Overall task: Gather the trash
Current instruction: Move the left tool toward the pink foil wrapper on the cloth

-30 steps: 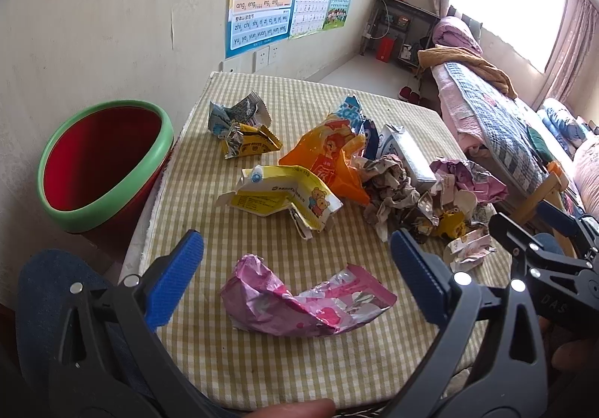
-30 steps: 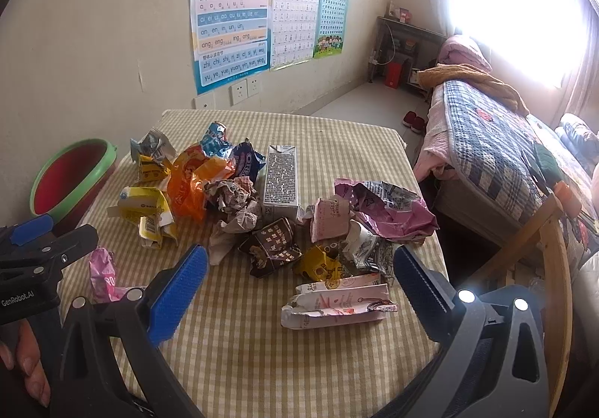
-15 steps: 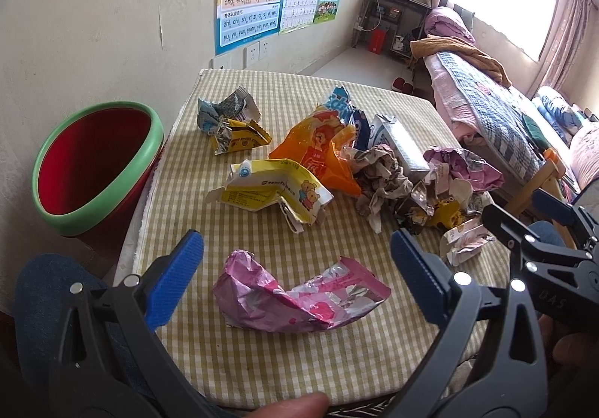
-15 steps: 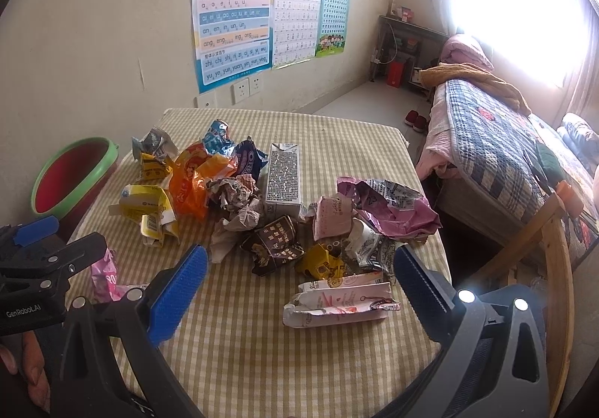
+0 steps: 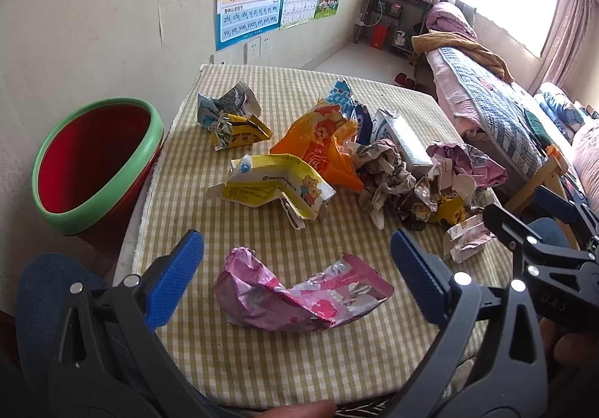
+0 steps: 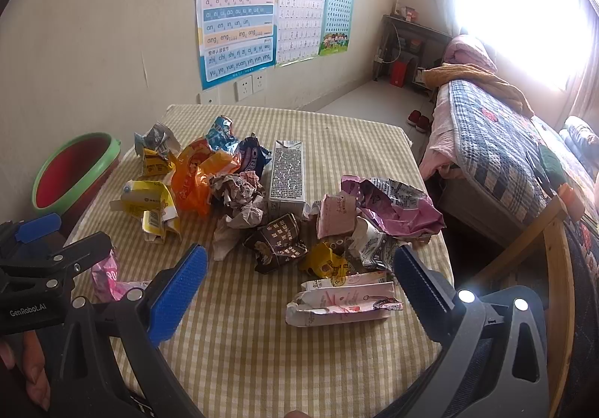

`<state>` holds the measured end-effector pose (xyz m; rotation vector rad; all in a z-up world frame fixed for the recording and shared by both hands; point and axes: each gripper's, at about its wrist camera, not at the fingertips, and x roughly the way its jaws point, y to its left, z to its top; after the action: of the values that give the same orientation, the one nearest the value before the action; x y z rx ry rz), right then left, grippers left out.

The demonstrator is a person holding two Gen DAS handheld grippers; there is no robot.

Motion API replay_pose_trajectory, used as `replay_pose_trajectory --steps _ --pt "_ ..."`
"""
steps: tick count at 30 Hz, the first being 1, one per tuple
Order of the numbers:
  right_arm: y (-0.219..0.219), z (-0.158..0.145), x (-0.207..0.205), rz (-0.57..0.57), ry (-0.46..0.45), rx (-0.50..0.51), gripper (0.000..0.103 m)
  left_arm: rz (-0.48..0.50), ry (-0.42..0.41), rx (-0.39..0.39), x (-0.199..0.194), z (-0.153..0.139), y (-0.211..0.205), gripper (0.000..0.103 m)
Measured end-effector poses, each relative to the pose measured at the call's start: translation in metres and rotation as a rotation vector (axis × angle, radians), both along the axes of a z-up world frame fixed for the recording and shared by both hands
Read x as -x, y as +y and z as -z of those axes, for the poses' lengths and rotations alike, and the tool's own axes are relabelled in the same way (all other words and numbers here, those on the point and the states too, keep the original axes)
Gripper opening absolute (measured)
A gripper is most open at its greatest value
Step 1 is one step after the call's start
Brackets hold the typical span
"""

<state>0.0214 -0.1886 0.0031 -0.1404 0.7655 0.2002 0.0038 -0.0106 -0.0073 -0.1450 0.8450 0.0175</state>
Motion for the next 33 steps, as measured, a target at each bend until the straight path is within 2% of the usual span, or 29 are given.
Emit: replay_pose_trajectory --steps 22,28,33 --pt "-0.004 0.001 -0.001 0.012 0.008 -0.013 0.096 -0.003 0.004 0.005 -0.001 0.001 0.001 0.098" --pt "-0.008 0.000 -0.003 0.014 0.019 -0.030 0.096 -0.023 0.019 0.042 -0.003 0.005 0.009 0.098" --pt "-0.013 0.003 -0.014 0.018 0.084 -0.078 0.096 -0.040 0.055 0.080 -0.006 0.007 0.016 0.098"
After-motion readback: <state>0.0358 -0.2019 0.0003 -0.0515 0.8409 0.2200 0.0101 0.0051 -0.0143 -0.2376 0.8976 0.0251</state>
